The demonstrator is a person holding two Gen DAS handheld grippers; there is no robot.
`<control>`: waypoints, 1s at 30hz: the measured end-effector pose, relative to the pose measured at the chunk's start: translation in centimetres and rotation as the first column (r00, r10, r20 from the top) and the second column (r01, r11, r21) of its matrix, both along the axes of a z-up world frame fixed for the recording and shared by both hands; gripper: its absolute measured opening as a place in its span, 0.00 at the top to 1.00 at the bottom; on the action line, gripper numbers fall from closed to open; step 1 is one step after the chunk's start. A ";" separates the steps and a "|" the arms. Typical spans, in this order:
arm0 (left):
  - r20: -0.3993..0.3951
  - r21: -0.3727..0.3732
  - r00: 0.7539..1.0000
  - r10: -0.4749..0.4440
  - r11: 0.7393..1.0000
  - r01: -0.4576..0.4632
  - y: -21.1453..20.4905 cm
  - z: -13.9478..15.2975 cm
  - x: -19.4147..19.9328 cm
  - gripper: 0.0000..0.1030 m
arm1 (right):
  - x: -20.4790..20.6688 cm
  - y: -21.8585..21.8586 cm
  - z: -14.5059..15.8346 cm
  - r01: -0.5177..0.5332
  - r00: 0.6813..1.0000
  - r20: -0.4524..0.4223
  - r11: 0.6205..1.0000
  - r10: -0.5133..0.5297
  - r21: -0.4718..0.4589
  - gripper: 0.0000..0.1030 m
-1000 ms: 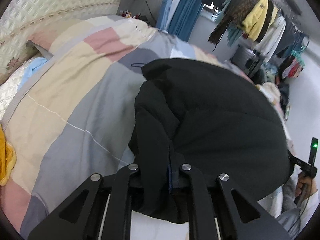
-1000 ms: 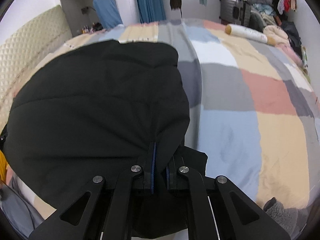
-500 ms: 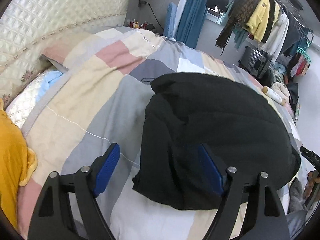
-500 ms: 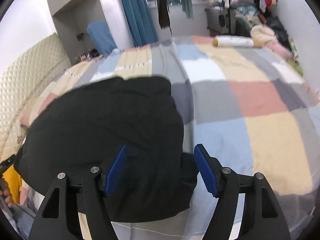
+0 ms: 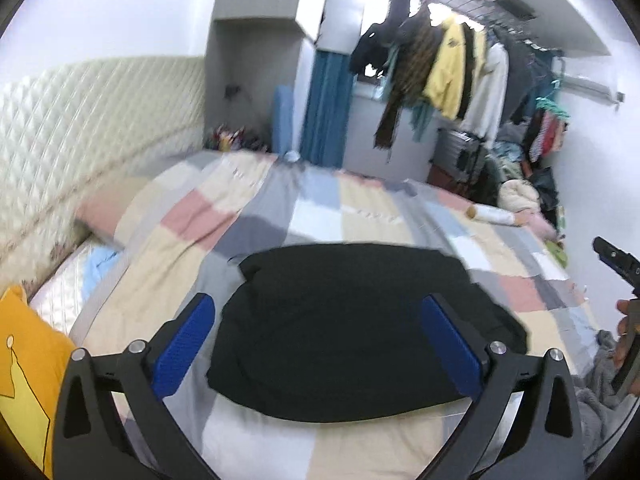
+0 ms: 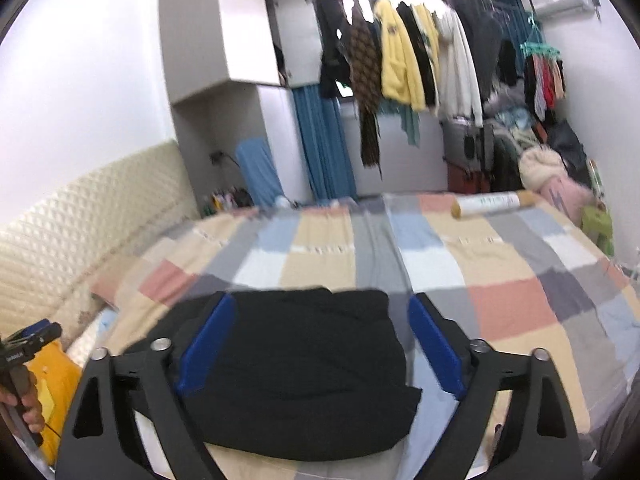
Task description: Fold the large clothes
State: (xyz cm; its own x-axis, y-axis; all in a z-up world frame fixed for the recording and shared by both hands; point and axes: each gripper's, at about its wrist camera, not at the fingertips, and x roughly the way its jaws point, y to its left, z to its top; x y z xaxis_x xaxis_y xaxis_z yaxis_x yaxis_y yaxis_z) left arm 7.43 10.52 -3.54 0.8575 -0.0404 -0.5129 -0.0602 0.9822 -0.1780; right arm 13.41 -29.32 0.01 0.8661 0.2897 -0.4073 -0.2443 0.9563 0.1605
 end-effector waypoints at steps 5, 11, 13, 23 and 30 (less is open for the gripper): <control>0.093 0.051 0.995 -0.025 0.998 0.020 -2.5 3.6 -2.6 0.00 | -4.0 0.7 2.5 -0.031 0.995 0.094 0.998 0.026 0.049 0.00; 0.161 0.086 0.986 -0.038 0.996 0.025 -4.8 5.5 -5.2 0.00 | -8.5 1.8 3.9 -0.088 0.981 0.178 0.994 0.074 0.069 0.00; 0.178 0.082 0.982 -0.061 0.996 0.047 -5.5 5.6 -6.0 0.00 | -9.6 2.4 3.9 -0.104 0.977 0.195 0.992 0.090 0.065 0.00; 0.210 0.049 0.975 -0.073 0.997 0.064 -7.4 5.3 -9.4 0.00 | -13.6 4.9 2.5 -0.161 0.965 0.214 0.986 0.149 0.040 0.00; 0.159 0.040 0.986 -0.055 0.998 0.049 -7.7 3.1 -9.8 0.00 | -14.5 5.7 0.4 -0.151 0.973 0.181 0.988 0.145 0.021 0.00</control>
State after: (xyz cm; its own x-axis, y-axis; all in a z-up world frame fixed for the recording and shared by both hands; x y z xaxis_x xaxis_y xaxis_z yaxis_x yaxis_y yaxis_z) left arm -2.34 2.81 -0.48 0.9257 -0.0708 -0.3715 0.0173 0.9892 -0.1455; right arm -1.06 -23.63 0.39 0.8702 0.4314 -0.2379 -0.4105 0.9020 0.1341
